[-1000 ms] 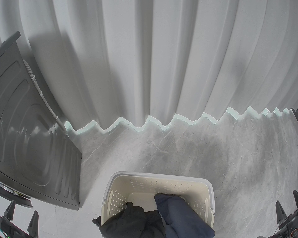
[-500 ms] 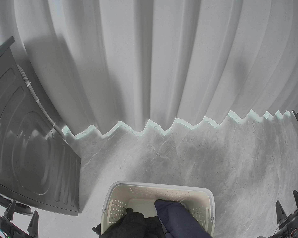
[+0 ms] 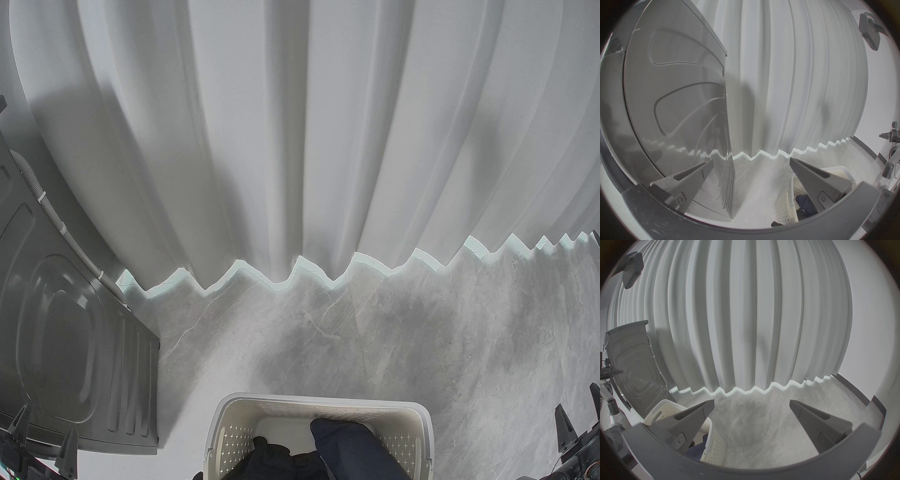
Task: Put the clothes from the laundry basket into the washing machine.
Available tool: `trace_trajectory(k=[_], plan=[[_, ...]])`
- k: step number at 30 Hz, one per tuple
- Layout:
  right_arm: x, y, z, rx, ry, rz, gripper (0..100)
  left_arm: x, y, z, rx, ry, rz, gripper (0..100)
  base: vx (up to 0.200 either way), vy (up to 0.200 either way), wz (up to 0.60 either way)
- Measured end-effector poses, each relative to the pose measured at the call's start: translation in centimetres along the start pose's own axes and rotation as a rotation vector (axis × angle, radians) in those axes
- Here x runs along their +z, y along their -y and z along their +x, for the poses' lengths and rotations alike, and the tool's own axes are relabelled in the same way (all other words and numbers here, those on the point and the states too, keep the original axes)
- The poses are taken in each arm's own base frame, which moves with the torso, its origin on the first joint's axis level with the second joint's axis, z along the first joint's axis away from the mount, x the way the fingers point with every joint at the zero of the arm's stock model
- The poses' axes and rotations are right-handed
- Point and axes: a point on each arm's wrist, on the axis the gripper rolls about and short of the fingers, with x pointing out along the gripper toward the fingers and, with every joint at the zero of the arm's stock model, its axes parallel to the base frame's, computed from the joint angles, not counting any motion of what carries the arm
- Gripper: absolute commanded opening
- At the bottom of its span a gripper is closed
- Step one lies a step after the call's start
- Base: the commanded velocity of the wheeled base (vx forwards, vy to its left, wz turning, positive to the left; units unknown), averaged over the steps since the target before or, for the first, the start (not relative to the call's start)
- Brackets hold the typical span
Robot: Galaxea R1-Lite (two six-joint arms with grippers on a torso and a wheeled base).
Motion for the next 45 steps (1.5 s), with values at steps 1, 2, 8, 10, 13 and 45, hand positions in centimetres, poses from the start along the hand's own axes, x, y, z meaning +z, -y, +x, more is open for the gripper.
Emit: trace_trajectory(k=[1,2,8,10,13,45], plan=[[0.0,0.0,0.0,0.0,0.0,0.0,100,0.0,0.0,0.0,0.0,0.0,0.0,100,0.0,0.0,0.0],[0.0,0.0,0.0,0.0,0.0,0.0,100,0.0,0.0,0.0,0.0,0.0,0.0,100,0.0,0.0,0.0],[0.0,0.0,0.0,0.0,0.0,0.0,100,0.0,0.0,0.0,0.0,0.0,0.0,100,0.0,0.0,0.0],[0.0,0.0,0.0,0.0,0.0,0.0,100,0.0,0.0,0.0,0.0,0.0,0.0,100,0.0,0.0,0.0],[0.0,0.0,0.0,0.0,0.0,0.0,100,0.0,0.0,0.0,0.0,0.0,0.0,100,0.0,0.0,0.0],[0.0,0.0,0.0,0.0,0.0,0.001,100,0.0,0.0,0.0,0.0,0.0,0.0,100,-0.069,0.0,0.0]])
